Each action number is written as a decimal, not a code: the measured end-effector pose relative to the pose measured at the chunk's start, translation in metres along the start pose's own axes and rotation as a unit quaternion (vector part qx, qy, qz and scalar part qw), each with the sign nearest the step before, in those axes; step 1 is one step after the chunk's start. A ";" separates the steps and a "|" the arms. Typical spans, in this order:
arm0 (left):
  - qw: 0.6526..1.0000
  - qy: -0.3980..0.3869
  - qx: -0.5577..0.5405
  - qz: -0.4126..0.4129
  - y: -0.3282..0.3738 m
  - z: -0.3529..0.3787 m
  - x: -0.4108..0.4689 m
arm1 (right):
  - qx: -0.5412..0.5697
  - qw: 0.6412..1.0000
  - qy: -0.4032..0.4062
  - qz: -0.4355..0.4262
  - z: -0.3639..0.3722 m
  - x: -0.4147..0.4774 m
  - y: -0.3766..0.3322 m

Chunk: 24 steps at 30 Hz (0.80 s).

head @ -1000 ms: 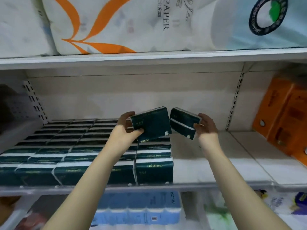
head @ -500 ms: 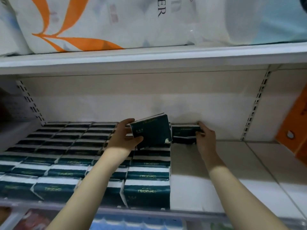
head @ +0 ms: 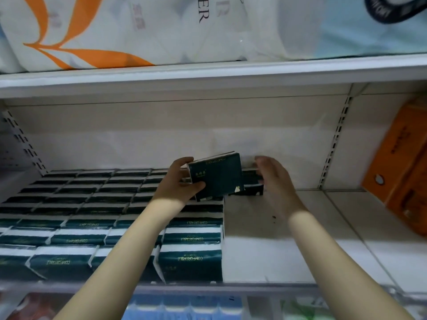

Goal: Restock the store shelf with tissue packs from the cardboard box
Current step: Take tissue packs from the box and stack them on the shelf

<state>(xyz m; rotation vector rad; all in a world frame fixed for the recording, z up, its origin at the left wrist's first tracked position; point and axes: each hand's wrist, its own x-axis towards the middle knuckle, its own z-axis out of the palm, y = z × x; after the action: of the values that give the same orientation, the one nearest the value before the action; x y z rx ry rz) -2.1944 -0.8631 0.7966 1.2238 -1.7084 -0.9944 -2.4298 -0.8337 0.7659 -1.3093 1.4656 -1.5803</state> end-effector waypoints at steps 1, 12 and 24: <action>1.000 -0.010 0.001 0.006 0.002 0.004 0.000 | -0.003 0.998 -0.064 0.002 0.001 -0.006 -0.009; 0.985 -0.092 0.148 0.000 -0.001 0.005 -0.005 | 0.057 0.998 -0.002 0.038 -0.026 -0.003 0.020; 0.921 -0.179 0.347 -0.014 -0.012 0.000 0.002 | -0.137 0.989 0.044 0.042 0.007 0.005 0.070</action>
<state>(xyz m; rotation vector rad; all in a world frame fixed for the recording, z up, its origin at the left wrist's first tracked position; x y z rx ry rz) -2.1910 -0.8675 0.7854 1.5679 -2.4679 -0.6592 -2.4375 -0.8550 0.6985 -1.3204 1.8206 -1.4363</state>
